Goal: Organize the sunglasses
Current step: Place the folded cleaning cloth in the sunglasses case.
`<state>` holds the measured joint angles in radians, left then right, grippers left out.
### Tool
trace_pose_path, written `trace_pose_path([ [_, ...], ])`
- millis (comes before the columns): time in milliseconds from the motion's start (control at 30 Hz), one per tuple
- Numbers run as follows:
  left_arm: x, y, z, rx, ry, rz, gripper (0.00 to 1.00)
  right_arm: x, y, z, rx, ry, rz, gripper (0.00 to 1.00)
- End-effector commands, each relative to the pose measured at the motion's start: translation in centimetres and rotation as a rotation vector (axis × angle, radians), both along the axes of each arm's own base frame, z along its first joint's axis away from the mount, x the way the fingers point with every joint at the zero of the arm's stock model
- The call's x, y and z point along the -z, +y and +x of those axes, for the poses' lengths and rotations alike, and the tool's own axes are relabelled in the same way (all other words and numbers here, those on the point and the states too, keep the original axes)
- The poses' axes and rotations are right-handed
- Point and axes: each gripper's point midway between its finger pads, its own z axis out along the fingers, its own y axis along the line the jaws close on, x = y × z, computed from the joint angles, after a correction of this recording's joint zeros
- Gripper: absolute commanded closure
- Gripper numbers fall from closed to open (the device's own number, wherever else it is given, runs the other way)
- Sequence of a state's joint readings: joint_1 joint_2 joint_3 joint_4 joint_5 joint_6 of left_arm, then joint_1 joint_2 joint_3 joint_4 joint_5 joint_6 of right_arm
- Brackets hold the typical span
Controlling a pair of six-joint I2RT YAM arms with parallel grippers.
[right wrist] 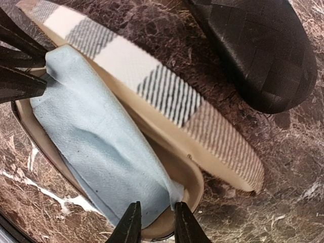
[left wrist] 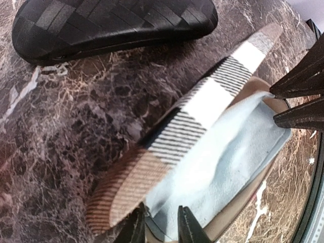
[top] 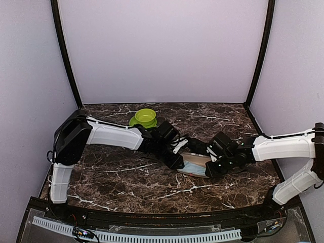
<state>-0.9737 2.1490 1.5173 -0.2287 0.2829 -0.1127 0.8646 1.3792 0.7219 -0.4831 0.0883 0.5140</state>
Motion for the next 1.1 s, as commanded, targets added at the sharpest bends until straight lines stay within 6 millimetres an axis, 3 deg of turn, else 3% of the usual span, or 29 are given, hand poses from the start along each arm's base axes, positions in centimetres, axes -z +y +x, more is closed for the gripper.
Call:
trace_pose_path([
  [0,-1.8,0.2,-0.8,0.001,-0.055,-0.003,0.75,-0.1,-0.1,-0.3,0.015,-0.025,-0.030,0.76],
  [333,-0.9,0.9,-2.0,-0.012,-0.112,0.055,0.75,0.5,-0.1,-0.9,0.015,-0.039,-0.084,0.74],
  [1067,-3.2,2.2,-1.0,-0.112,-0.186,0.019,0.73,-3.3,0.1,0.2,0.057,-0.143,0.009,0.67],
])
